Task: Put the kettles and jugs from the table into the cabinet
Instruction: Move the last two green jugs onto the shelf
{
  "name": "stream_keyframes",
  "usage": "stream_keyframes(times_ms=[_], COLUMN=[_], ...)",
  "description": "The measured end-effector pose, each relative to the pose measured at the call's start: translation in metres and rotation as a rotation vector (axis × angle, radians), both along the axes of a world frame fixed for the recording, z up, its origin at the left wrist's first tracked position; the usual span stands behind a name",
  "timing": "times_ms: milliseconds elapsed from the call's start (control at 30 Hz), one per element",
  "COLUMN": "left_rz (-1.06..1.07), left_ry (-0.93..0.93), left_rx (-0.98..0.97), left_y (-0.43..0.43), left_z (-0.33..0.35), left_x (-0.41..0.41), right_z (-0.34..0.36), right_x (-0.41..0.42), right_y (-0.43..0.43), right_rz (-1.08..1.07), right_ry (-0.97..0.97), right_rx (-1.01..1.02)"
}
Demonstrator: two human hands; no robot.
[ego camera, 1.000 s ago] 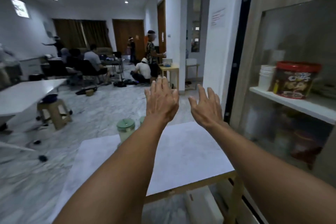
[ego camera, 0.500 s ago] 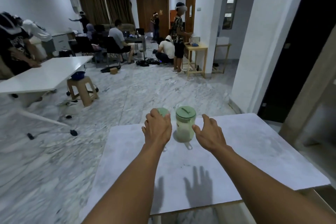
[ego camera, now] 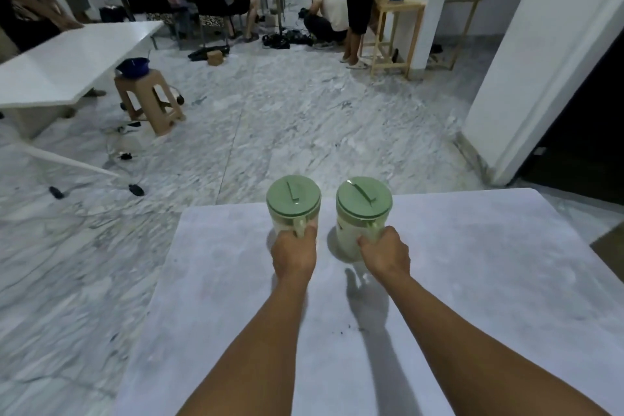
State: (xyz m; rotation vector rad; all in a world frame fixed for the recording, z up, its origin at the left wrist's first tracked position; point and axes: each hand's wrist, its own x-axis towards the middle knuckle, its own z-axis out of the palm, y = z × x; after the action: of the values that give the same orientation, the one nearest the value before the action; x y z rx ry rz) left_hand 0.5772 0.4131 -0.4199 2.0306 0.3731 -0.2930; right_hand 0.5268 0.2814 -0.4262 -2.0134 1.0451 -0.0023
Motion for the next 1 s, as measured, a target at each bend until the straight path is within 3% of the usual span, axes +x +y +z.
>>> stream_keyframes(times_ms=[200,433,767,1000], left_rz=[-0.091,-0.311,-0.809,-1.130], left_ry=[-0.118,-0.259,-0.379,-0.303], left_rx=[-0.106,-0.299,-0.742,-0.980], left_y=[0.000,-0.020,-0.109,-0.163], left_z=[0.004,0.070,0.228,0.309], left_x=[0.003,-0.023,-0.206,-0.388], right_z=[0.000,0.081,0.227,0.298], right_x=[-0.002,-0.052,-0.283,-0.468], right_y=[-0.001,-0.007,-0.030,-0.042], right_rz=[-0.071,-0.369,-0.895,-1.200], right_ry=[-0.121,-0.371,-0.808,-0.918], right_rx=[-0.030,-0.048,-0.282,-0.571])
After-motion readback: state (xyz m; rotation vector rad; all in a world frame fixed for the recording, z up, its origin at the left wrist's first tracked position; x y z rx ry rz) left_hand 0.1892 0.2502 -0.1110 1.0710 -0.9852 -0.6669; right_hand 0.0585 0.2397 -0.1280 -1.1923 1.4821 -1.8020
